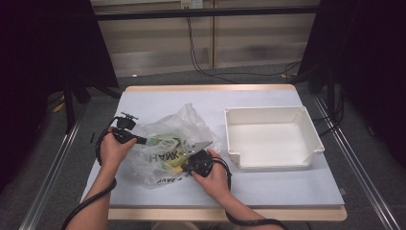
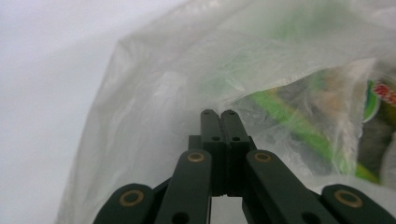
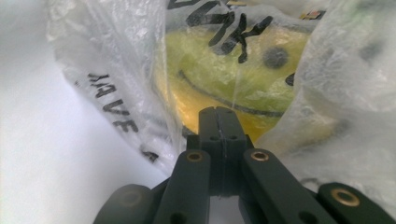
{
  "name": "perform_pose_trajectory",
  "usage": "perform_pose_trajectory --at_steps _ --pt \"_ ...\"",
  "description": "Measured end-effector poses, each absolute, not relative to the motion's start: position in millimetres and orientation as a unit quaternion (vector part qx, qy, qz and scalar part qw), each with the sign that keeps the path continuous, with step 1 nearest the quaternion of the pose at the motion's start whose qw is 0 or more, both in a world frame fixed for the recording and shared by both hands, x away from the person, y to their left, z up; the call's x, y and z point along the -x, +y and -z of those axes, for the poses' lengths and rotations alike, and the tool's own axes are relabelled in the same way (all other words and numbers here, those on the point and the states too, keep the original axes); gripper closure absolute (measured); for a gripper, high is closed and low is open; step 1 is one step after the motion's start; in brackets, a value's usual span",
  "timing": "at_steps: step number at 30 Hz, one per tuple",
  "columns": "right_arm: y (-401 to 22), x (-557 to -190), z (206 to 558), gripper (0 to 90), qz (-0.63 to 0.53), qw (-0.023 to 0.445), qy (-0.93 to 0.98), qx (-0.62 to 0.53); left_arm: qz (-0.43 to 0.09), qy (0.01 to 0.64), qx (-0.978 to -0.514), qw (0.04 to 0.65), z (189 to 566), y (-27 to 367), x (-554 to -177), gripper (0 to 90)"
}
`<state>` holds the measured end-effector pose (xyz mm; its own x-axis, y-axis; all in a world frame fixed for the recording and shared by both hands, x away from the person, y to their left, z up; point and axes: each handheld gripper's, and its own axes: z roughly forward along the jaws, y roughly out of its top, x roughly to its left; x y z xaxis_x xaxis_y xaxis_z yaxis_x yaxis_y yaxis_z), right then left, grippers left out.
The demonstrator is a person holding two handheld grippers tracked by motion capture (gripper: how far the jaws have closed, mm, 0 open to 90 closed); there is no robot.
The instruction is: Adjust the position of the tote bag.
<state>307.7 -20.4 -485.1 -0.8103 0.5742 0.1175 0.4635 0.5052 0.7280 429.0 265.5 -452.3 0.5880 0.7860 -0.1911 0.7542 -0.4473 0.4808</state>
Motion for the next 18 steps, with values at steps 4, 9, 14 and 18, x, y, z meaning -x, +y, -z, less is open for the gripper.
perform_pose_trajectory --at_steps 4,9,14,18 --pt "-26 -303 484 90.0 -0.393 0.061 0.871 -0.289 -0.040 0.458 -0.850 0.258 452 276 -430 90.0" --pt "-35 -295 482 90.0 -0.389 0.046 0.875 -0.285 -0.058 0.464 -0.849 0.248 453 281 -430 90.0" --pt "-39 -289 481 90.0 -0.384 0.039 0.878 -0.284 -0.056 0.470 -0.845 0.250 455 286 -432 90.0" --pt "-35 -288 479 89.3 -0.409 0.044 0.868 -0.278 -0.041 0.470 -0.841 0.266 453 280 -429 90.0"
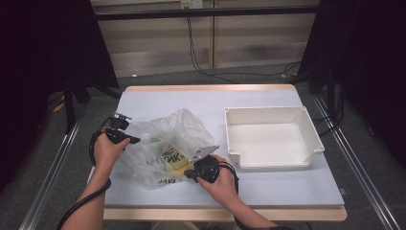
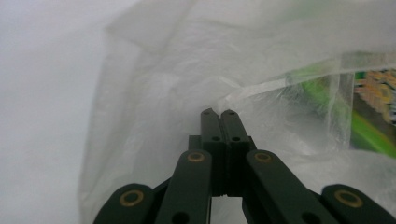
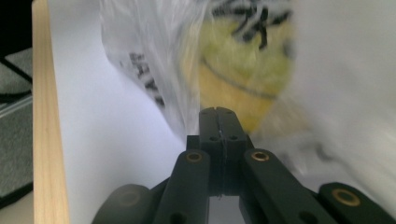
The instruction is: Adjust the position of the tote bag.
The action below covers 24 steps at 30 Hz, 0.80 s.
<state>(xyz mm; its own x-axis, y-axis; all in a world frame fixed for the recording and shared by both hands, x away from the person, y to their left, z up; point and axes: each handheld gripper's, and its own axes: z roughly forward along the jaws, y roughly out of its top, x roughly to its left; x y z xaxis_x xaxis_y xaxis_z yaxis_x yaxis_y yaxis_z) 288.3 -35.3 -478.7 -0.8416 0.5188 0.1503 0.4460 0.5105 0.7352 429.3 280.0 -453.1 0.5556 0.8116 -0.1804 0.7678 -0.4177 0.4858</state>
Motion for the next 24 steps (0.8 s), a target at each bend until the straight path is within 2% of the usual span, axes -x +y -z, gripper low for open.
perform_pose_trajectory --at_steps 1,3,4,11,13,16,21,23,24 --pt "-32 -288 476 82.0 -0.419 0.047 0.861 -0.283 -0.036 0.457 -0.849 0.264 449 276 -428 90.0" --pt "-29 -289 475 79.1 -0.424 0.051 0.859 -0.281 -0.034 0.450 -0.853 0.263 446 276 -428 90.0" --pt "-21 -290 471 71.8 -0.436 0.055 0.853 -0.282 -0.035 0.463 -0.842 0.276 445 272 -426 90.0" --pt "1 -296 462 55.0 -0.457 0.052 0.843 -0.280 -0.016 0.444 -0.848 0.289 437 270 -425 88.6" --pt "6 -296 464 54.5 -0.457 0.046 0.844 -0.277 -0.017 0.441 -0.847 0.297 434 268 -423 82.2" --pt "11 -295 468 58.5 -0.443 0.045 0.854 -0.268 -0.025 0.431 -0.847 0.310 427 264 -421 67.2" --pt "12 -296 475 69.2 -0.431 0.041 0.862 -0.265 -0.010 0.424 -0.846 0.323 415 256 -417 49.3" --pt "12 -296 475 69.7 -0.432 0.038 0.862 -0.263 -0.006 0.417 -0.849 0.324 413 254 -416 44.4" --pt "13 -296 477 74.2 -0.430 0.035 0.863 -0.263 0.000 0.410 -0.849 0.332 410 249 -414 41.6"
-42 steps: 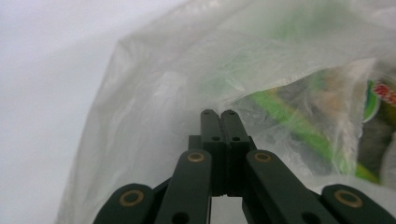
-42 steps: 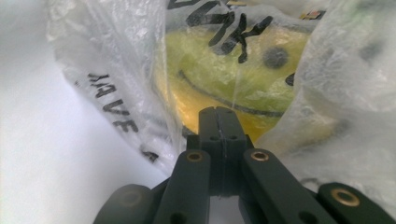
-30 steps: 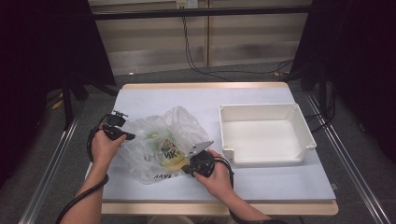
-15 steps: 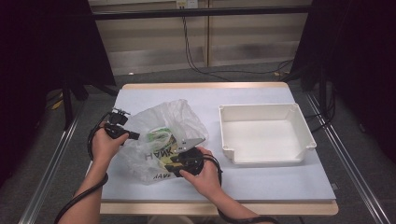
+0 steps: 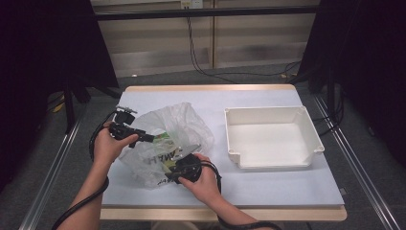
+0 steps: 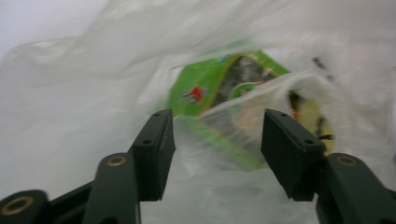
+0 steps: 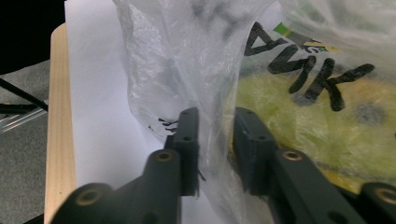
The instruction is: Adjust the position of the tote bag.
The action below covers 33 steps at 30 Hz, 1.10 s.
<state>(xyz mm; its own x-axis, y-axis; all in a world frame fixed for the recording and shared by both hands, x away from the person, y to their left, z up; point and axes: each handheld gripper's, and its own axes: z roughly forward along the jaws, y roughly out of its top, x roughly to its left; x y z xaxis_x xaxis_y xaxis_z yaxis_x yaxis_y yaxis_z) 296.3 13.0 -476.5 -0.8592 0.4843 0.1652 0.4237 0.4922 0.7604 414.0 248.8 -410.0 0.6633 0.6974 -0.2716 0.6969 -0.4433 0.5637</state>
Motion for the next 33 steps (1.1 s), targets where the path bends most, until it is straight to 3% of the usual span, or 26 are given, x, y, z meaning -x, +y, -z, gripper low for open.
perform_pose_trajectory --at_steps 3,11,20,25,31,33 --pt "14 -296 478 74.7 -0.429 0.035 0.863 -0.263 0.005 0.417 -0.842 0.343 409 242 -411 35.3" --pt "12 -297 478 72.3 -0.427 0.040 0.862 -0.270 0.029 0.376 -0.872 0.313 418 227 -413 30.1" --pt "10 -297 481 80.3 -0.424 0.037 0.863 -0.273 0.022 0.396 -0.875 0.279 444 234 -409 31.9" --pt "13 -298 485 90.0 -0.416 0.028 0.870 -0.264 0.042 0.394 -0.874 0.282 451 239 -406 49.3" --pt "13 -297 486 90.0 -0.411 0.023 0.872 -0.266 0.048 0.399 -0.875 0.271 447 246 -405 82.4" --pt "12 -296 486 90.0 -0.411 0.018 0.872 -0.266 0.038 0.393 -0.882 0.257 445 252 -404 88.8"
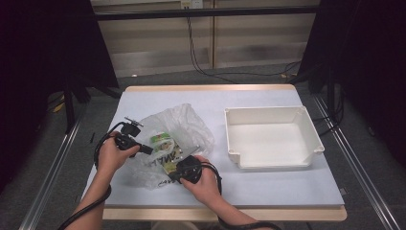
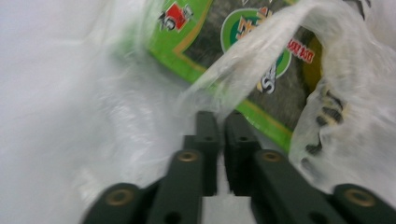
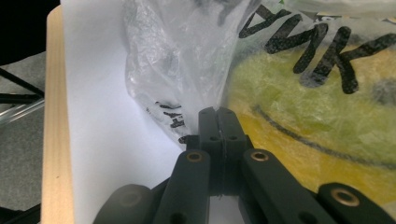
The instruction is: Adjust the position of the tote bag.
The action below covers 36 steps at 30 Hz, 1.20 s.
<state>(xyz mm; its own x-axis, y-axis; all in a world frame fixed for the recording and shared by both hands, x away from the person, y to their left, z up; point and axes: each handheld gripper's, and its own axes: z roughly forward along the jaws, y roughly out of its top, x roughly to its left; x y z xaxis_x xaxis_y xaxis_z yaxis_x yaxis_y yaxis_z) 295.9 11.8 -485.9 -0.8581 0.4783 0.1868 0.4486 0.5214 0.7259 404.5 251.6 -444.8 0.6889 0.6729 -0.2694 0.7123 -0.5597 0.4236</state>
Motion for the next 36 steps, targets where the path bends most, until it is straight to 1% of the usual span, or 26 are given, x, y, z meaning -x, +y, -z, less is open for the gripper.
perform_pose_trajectory --at_steps 4,5,8,9,10,12,13,15,16,17,20,23,26,29,33,35,36 --pt "8 -293 486 90.0 -0.411 0.008 0.871 -0.269 0.016 0.420 -0.872 0.250 444 265 -405 90.0" --pt "7 -291 486 90.0 -0.411 0.005 0.872 -0.267 0.014 0.433 -0.864 0.258 446 268 -405 90.0" --pt "4 -286 486 90.0 -0.415 -0.003 0.870 -0.265 0.010 0.433 -0.868 0.241 449 279 -410 90.0" --pt "2 -284 486 90.0 -0.416 -0.008 0.869 -0.267 0.005 0.443 -0.863 0.243 450 280 -411 90.0" --pt "1 -283 486 90.0 -0.417 -0.010 0.870 -0.264 0.002 0.439 -0.868 0.232 451 282 -413 90.0" --pt "-2 -279 485 90.0 -0.416 -0.013 0.870 -0.263 -0.005 0.452 -0.860 0.236 453 282 -416 90.0" --pt "-3 -278 486 90.0 -0.417 -0.014 0.870 -0.262 -0.007 0.443 -0.867 0.228 453 283 -419 90.0" --pt "-6 -274 486 90.0 -0.417 -0.016 0.871 -0.261 -0.020 0.447 -0.867 0.219 455 284 -423 90.0" --pt "-8 -273 486 90.0 -0.416 -0.016 0.871 -0.260 -0.024 0.458 -0.860 0.225 456 283 -424 90.0" --pt "-9 -271 485 90.0 -0.414 -0.014 0.873 -0.258 -0.021 0.446 -0.868 0.218 456 286 -426 90.0" --pt "-14 -269 485 90.0 -0.414 -0.020 0.873 -0.258 -0.033 0.457 -0.862 0.217 455 288 -428 90.0" --pt "-18 -268 485 90.0 -0.410 -0.017 0.875 -0.258 -0.028 0.460 -0.859 0.222 457 289 -429 90.0" --pt "-20 -268 484 90.0 -0.408 -0.018 0.876 -0.256 -0.040 0.459 -0.861 0.216 456 290 -430 90.0" --pt "-21 -269 483 90.0 -0.402 -0.011 0.879 -0.257 -0.035 0.457 -0.861 0.220 456 288 -429 90.0" --pt "-18 -269 479 90.0 -0.424 0.000 0.868 -0.259 -0.028 0.454 -0.860 0.232 454 289 -426 90.0" --pt "-16 -271 473 77.1 -0.433 0.011 0.862 -0.264 -0.027 0.465 -0.850 0.245 454 287 -423 90.0" --pt "-15 -273 470 76.5 -0.437 0.015 0.860 -0.263 -0.029 0.460 -0.854 0.243 453 288 -424 90.0"
